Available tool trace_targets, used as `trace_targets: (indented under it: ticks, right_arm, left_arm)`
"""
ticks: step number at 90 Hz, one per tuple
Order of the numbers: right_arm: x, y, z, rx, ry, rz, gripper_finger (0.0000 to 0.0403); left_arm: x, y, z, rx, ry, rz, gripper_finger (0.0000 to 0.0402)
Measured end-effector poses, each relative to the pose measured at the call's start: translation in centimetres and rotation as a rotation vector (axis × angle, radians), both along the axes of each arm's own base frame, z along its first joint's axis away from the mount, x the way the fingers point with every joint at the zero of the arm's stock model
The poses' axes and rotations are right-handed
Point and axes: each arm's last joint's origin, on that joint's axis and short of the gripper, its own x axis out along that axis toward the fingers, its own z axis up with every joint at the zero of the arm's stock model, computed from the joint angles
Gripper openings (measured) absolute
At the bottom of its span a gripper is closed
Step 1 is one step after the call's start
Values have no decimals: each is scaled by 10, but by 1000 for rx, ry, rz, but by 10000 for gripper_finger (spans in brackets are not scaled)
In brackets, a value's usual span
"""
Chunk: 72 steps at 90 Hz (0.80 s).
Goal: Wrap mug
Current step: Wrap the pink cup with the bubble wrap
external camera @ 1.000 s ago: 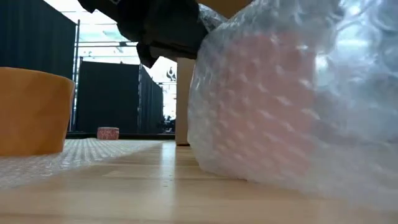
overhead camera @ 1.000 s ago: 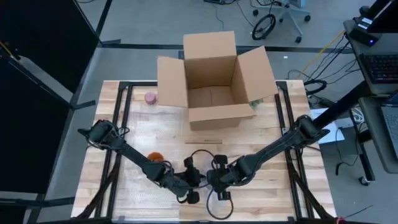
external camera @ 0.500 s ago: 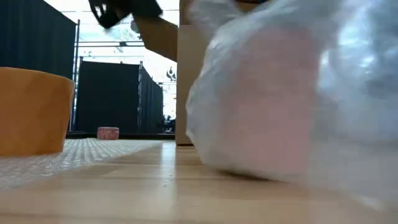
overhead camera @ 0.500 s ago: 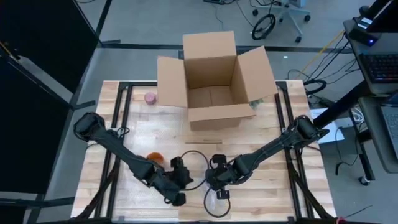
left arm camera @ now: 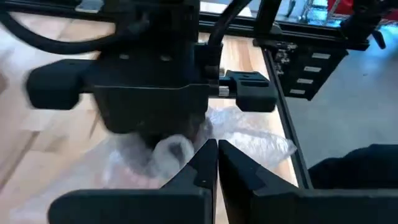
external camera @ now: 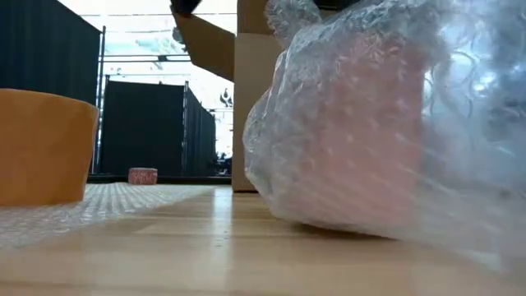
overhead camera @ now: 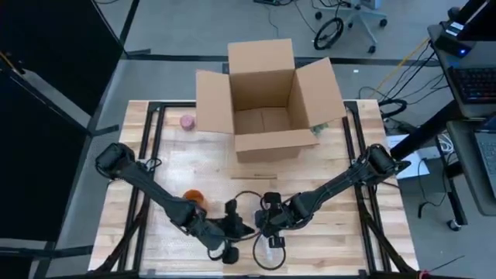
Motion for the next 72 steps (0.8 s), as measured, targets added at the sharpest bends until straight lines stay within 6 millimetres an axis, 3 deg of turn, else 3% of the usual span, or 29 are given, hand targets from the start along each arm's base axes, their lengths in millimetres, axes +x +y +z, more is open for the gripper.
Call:
trace_targets:
  ticks: [14,31,53,72]
  right_arm:
    - [0,0,0,-1,-1,3,0]
    - [0,0,0,-2,-4,6,0]
    - [1,2,0,8,-13,22,0]
    - [1,2,2,9,-12,25,1]
  left_arm:
    - [18,8,-27,-2,29,53,0]
    - [30,23,-40,-41,65,103,0]
    - [40,29,-67,-141,188,36,0]
    - [40,30,-68,-147,208,24,0]
